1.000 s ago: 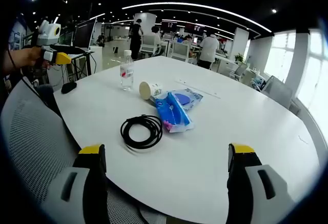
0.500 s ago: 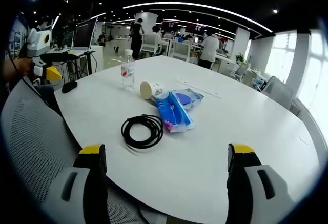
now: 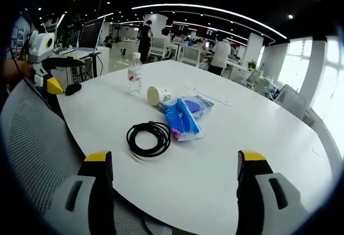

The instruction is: Arrange the tabletop items into an orderly group along one side of the table until the central work area is clear of visible clutter.

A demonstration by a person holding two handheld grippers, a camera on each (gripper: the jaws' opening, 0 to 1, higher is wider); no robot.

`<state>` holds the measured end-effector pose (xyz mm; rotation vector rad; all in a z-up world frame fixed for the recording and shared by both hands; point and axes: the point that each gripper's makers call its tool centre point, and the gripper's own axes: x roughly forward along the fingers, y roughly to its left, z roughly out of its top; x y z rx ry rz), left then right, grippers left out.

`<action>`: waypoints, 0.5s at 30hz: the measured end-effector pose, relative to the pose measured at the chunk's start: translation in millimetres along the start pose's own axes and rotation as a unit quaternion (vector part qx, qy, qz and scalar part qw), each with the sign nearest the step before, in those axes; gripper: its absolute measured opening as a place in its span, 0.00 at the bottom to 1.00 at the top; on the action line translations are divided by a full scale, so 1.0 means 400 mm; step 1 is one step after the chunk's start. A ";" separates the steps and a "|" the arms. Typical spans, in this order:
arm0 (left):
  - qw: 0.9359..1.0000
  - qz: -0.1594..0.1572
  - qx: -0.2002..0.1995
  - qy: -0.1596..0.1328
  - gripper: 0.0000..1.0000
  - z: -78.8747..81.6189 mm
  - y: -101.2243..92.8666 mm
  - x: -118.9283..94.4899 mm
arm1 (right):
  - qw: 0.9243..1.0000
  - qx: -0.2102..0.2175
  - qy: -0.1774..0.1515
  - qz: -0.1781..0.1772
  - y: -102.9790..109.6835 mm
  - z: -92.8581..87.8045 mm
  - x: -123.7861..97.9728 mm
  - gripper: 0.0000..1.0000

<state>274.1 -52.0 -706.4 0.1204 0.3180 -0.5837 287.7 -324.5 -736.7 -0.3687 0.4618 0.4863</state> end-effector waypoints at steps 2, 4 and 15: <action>1.000 0.005 0.000 0.006 1.00 -0.005 0.005 -0.001 | 1.000 0.002 -0.001 -0.004 -0.004 0.001 -0.001 0.97; 1.000 0.003 0.015 0.005 1.00 -0.004 0.000 0.000 | 1.000 0.004 -0.001 -0.004 -0.006 0.001 -0.001 0.98; 1.000 -0.009 0.012 0.017 1.00 -0.016 -0.011 0.003 | 1.000 0.010 -0.007 0.003 -0.022 -0.002 -0.002 1.00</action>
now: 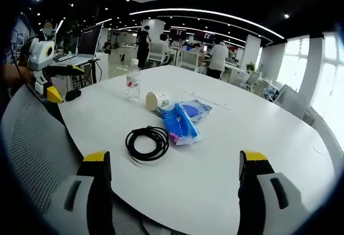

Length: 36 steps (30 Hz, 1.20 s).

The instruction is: Arrange the tabletop items into an orderly group along one side of the table until the central work area is clear of visible clutter.

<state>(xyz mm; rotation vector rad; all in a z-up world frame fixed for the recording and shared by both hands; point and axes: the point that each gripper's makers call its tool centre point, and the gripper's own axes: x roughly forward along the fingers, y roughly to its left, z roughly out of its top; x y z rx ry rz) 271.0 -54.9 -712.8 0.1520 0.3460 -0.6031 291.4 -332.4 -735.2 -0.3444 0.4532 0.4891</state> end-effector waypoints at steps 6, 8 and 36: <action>1.000 -0.002 -0.001 0.000 1.00 0.000 -0.001 0.001 | 1.000 -0.008 0.002 -0.001 -0.013 0.003 0.002 1.00; 1.000 -0.002 -0.002 0.000 1.00 -0.001 0.000 0.001 | 1.000 -0.012 0.004 0.002 -0.013 0.012 0.005 1.00; 1.000 0.008 0.002 0.003 0.99 -0.006 0.009 0.001 | 0.989 -0.113 -0.088 0.026 -0.031 0.252 0.207 0.83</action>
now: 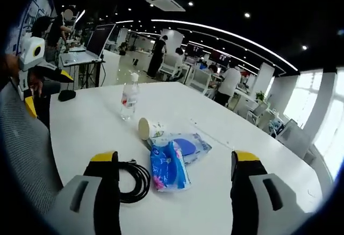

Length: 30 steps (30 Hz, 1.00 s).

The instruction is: Arrange the tabletop items into an orderly group along one side of the table until the central work area is clear of visible clutter.

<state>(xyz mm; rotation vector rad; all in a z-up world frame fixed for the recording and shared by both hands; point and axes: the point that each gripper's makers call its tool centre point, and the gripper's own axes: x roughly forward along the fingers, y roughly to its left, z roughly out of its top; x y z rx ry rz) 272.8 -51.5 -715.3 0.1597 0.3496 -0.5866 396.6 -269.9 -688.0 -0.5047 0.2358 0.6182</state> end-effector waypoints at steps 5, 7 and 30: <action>1.000 0.004 0.000 -0.001 0.99 0.002 0.003 -0.001 | 1.000 -0.024 -0.009 0.012 0.011 0.017 0.050 0.77; 1.000 0.006 -0.006 -0.004 0.99 0.005 0.004 -0.001 | 0.999 -0.038 -0.012 0.016 0.015 0.021 0.068 0.75; 1.000 0.014 -0.010 0.004 0.98 -0.001 0.010 -0.004 | 0.994 -0.097 -0.008 0.055 0.074 0.010 0.259 0.57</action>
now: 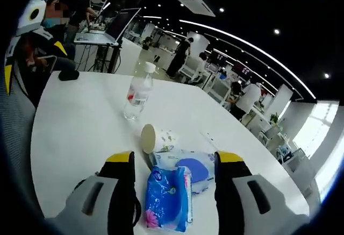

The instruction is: Arrange the tabletop items into an orderly group along one side of the table until the central work area is clear of visible clutter.

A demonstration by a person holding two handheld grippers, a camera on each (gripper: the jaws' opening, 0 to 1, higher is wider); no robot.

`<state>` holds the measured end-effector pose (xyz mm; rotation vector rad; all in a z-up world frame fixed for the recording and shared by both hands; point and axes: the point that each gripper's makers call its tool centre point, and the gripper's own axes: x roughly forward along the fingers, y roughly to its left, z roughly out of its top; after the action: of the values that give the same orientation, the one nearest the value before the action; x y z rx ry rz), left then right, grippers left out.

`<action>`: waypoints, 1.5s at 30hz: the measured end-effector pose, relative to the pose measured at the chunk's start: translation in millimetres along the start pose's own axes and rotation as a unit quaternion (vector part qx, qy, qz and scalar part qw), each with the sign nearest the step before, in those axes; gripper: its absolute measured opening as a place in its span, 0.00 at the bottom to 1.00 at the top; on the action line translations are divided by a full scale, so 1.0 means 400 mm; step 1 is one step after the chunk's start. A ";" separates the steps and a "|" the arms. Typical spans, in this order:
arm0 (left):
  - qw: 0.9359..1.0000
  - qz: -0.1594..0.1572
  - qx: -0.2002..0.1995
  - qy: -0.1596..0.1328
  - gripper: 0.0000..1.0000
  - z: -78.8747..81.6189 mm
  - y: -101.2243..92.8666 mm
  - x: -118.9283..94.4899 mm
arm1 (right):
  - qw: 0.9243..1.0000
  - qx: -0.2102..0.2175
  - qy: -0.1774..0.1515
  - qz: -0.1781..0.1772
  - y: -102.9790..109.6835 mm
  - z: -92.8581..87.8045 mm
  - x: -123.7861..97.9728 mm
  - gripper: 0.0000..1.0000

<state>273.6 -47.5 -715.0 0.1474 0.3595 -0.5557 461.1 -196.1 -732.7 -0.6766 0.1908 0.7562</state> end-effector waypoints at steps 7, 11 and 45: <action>1.000 -0.001 -0.011 -0.010 0.98 -0.014 0.023 -0.002 | 1.000 -0.005 -0.010 0.003 0.007 0.008 0.060 0.49; 1.000 0.004 -0.013 -0.012 0.98 -0.025 0.039 -0.003 | 1.000 -0.009 -0.004 0.004 0.013 0.002 0.092 0.47; 1.000 0.009 0.003 -0.016 0.88 -0.009 0.033 0.002 | 0.999 -0.016 0.031 0.019 0.058 -0.032 0.275 0.25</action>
<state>280.2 -36.0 -718.0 0.1478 0.3257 -0.5418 525.4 -129.2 -797.3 -0.7295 0.2492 0.7760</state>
